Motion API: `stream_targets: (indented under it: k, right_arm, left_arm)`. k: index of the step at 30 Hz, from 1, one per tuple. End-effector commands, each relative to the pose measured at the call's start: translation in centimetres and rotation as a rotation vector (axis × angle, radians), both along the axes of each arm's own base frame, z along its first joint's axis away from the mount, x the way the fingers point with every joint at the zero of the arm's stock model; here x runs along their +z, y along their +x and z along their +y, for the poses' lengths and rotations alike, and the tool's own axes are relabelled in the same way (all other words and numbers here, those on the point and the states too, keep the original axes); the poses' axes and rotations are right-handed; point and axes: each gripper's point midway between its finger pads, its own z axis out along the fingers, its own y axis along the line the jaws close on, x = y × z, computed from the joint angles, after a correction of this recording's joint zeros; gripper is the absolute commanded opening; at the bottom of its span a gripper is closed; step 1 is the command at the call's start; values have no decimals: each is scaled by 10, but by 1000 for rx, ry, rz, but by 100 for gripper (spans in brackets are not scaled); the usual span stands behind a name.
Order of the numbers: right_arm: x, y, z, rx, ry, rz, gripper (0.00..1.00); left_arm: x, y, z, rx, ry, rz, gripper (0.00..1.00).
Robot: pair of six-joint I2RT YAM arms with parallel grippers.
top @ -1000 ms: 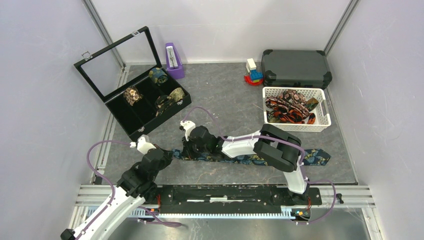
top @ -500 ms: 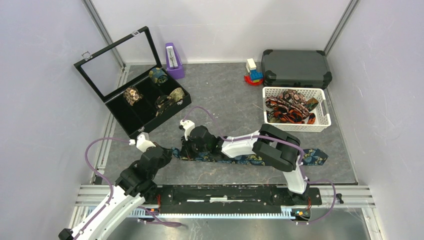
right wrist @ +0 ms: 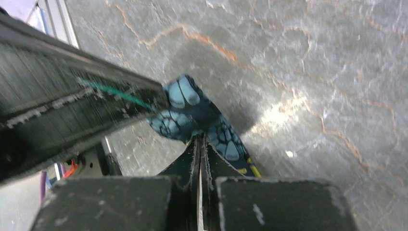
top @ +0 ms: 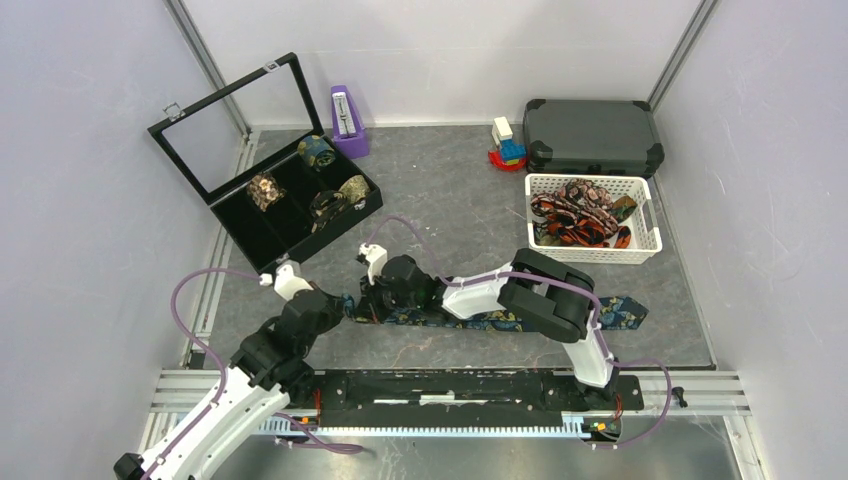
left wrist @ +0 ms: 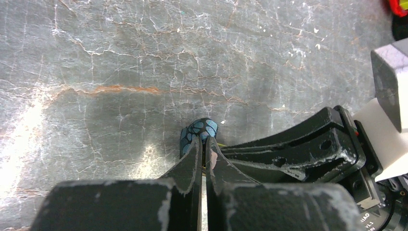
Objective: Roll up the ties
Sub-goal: Roll the tie at the center of the board.
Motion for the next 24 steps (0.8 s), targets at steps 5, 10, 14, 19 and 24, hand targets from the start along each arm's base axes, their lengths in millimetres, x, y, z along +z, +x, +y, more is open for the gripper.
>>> stream_targets:
  k: [5, 10, 14, 19, 24]
  right_arm:
    - [25, -2, -11, 19, 43, -43, 0]
    - [25, -2, -15, 15, 48, -43, 0]
    - [24, 0, -6, 25, 53, -34, 0]
    - [17, 0, 9, 40, 67, -7, 0]
    - [17, -3, 22, 59, 90, 6, 0]
  left_arm:
    - [13, 6, -5, -58, 55, -13, 2]
    - [10, 6, -9, -90, 69, 4, 2]
    - [19, 8, -12, -111, 71, -18, 2]
    - [26, 9, -12, -111, 67, -37, 2]
    - [22, 8, -13, -112, 63, -27, 2]
